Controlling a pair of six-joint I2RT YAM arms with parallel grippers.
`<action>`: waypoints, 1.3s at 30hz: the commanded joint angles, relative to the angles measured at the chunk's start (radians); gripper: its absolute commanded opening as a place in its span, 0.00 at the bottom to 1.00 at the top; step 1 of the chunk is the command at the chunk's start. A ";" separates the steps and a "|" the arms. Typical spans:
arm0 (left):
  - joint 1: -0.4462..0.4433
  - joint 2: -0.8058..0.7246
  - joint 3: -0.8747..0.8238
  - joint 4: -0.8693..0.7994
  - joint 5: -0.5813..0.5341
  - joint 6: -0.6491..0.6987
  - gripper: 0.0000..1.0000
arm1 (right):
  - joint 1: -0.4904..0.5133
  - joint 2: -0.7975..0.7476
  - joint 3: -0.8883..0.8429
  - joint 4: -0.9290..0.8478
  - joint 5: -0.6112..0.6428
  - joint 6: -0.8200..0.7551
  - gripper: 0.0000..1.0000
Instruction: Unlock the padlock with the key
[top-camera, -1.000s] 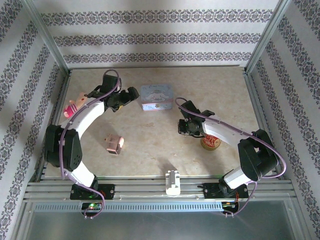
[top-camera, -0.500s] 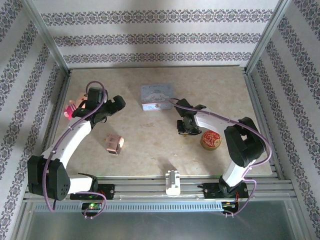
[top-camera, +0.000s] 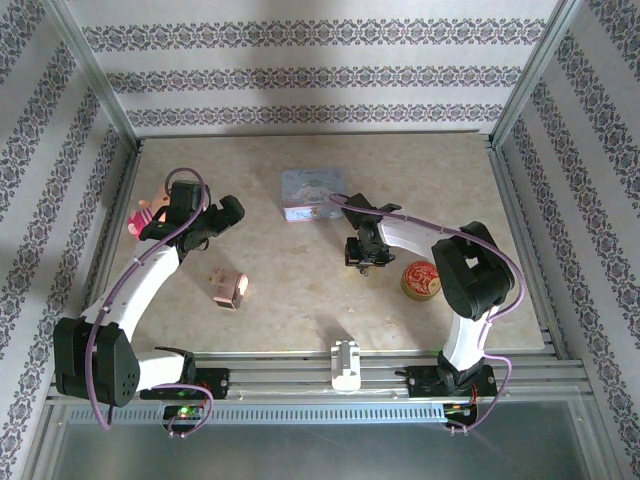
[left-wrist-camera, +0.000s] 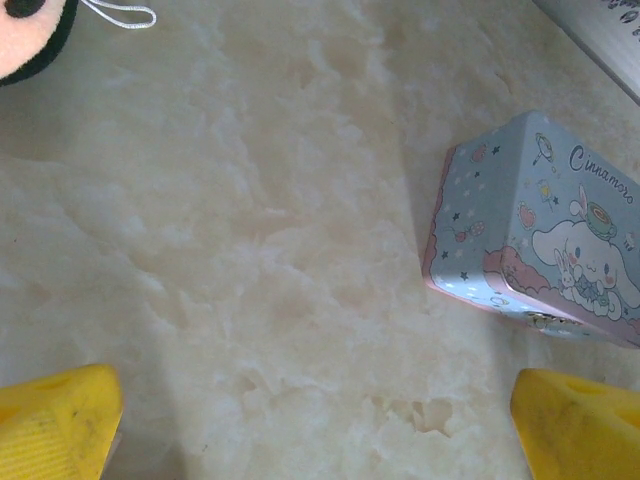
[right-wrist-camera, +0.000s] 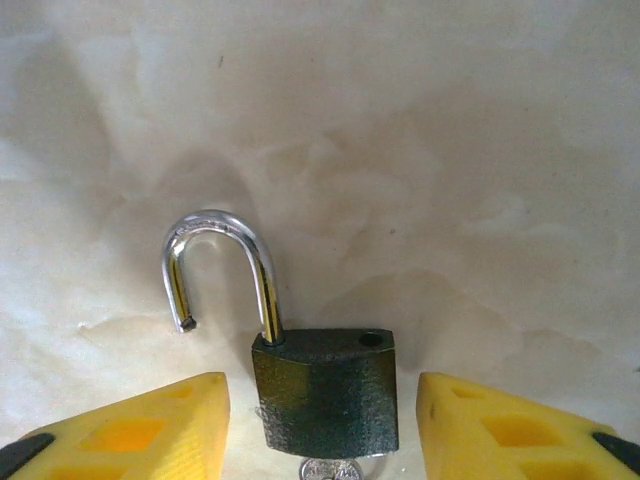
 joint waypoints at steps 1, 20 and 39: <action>0.023 -0.013 -0.003 0.018 0.001 0.002 0.99 | 0.007 -0.025 0.022 -0.012 -0.013 0.000 0.54; 0.041 -0.260 -0.250 0.275 -0.194 0.056 0.99 | -0.133 -0.644 -0.241 0.008 0.119 -0.033 0.73; 0.042 -0.312 -0.673 0.999 -0.486 0.473 0.99 | -0.310 -1.119 -0.609 0.364 0.344 -0.223 0.98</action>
